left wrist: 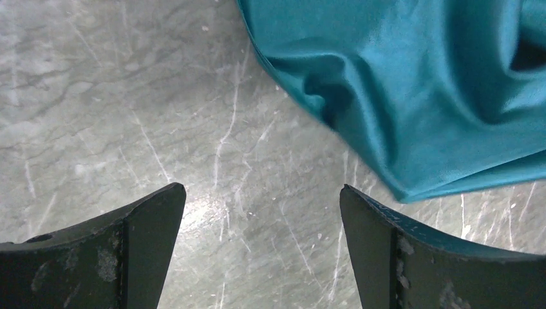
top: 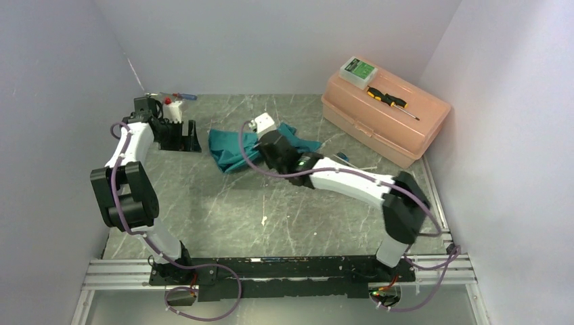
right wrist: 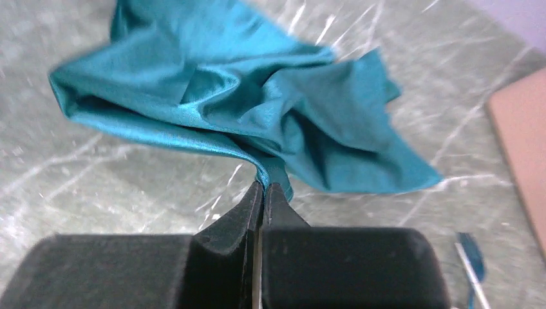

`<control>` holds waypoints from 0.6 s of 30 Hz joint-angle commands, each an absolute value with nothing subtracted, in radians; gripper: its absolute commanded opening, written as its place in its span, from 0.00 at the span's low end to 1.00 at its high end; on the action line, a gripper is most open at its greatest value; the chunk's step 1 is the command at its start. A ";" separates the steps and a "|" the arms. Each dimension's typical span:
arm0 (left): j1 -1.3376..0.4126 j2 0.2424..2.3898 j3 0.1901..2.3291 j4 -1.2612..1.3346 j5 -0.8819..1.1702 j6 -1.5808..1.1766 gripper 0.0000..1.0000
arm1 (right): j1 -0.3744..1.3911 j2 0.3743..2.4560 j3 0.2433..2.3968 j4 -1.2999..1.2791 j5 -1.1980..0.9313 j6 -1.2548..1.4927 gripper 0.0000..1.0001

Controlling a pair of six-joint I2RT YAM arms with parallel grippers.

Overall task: Fold the napkin into a case and place the utensils inside
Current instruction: Pick up the crumpled napkin from the center of the board.

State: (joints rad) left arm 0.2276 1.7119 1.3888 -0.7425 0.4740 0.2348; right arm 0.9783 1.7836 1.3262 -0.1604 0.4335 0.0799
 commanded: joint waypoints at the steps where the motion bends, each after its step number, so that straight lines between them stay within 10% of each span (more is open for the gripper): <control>1: 0.179 1.666 1.349 -0.684 0.461 0.316 0.95 | 0.942 1.602 1.296 -0.219 0.498 0.066 0.00; 18: -0.074 1.814 1.366 -0.766 0.461 0.726 0.95 | 0.713 1.374 1.107 -0.442 0.559 0.229 0.00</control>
